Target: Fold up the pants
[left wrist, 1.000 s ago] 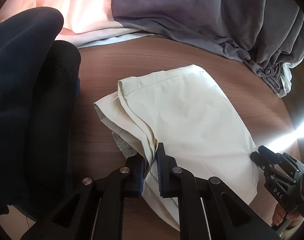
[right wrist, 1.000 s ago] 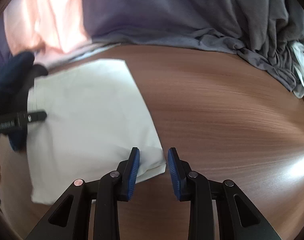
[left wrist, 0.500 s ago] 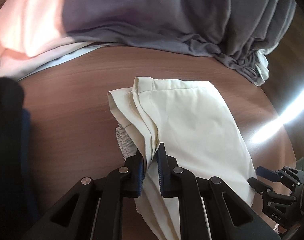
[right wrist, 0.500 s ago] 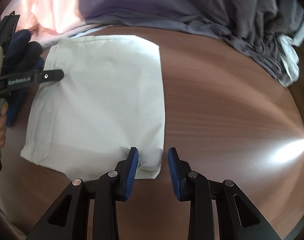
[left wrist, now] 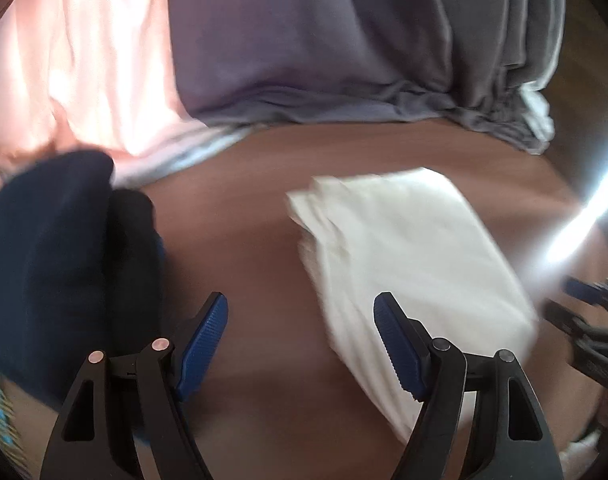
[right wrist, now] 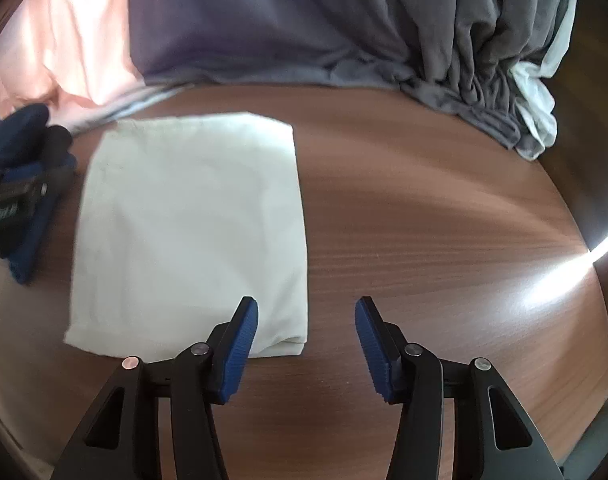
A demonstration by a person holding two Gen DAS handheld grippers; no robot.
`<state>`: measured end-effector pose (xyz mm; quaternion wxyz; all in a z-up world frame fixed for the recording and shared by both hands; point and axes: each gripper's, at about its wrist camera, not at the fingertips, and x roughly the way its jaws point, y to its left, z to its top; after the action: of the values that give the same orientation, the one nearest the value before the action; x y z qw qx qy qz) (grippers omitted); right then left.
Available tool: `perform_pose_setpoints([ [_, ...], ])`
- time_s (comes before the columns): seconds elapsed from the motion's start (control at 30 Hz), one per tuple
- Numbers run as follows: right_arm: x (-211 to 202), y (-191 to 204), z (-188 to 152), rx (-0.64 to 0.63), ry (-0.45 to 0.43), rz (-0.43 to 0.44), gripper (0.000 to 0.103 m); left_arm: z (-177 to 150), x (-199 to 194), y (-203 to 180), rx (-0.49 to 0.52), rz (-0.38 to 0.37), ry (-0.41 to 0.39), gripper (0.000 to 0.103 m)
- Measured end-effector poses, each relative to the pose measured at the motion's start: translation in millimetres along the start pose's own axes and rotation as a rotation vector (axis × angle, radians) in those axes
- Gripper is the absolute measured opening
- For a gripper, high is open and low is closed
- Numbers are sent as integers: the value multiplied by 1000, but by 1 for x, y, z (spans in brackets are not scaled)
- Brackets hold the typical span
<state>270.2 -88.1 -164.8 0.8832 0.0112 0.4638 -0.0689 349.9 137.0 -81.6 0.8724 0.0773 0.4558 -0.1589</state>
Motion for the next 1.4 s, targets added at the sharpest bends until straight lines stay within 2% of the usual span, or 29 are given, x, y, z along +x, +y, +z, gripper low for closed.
perform_pose_setpoints([
  [0.13, -4, -6, -3, 6, -19, 23, 51, -29, -3, -7, -81, -146, 81, 60],
  [0.2, -5, -9, -6, 15, -11, 43, 51, -41, 1, -10, -126, -204, 121, 59],
  [0.4, -6, -14, -21, -20, 13, 54, 51, -60, 27, -11, -236, -267, 179, 59],
  [0.57, 2, -5, -30, -101, 42, 68, 51, -58, 38, -17, -245, -296, 178, 59],
  [0.6, 5, -2, -30, -116, 46, 72, 51, -56, 38, -17, -251, -303, 173, 54],
  [0.63, 6, 0, -30, -121, 45, 73, 51, -54, 39, -18, -255, -322, 175, 41],
  [0.67, 8, 2, -29, -126, 39, 77, 51, -54, 42, -19, -260, -344, 188, 34],
  [0.7, 8, 4, -28, -134, 31, 81, 51, -53, 44, -20, -265, -342, 195, 19],
  [0.8, 10, 8, -27, -157, 18, 71, 51, -48, 36, -16, -291, -409, 182, 5],
  [0.9, 10, 7, -28, -155, 12, 80, 51, -35, 16, -14, -331, -470, 126, 5],
  [1.03, 8, 8, -27, -150, -6, 85, 51, -17, -4, -20, -317, -491, 53, 5],
  [1.1, 9, 8, -26, -144, -12, 96, 52, -8, -12, -24, -304, -487, 25, 4],
  [1.17, 11, 8, -25, -137, -17, 108, 59, -4, -15, -26, -294, -486, 10, 5],
  [1.4, 4, -1, -13, -77, -95, 53, 59, -9, -17, -15, -298, -430, 12, 5],
])
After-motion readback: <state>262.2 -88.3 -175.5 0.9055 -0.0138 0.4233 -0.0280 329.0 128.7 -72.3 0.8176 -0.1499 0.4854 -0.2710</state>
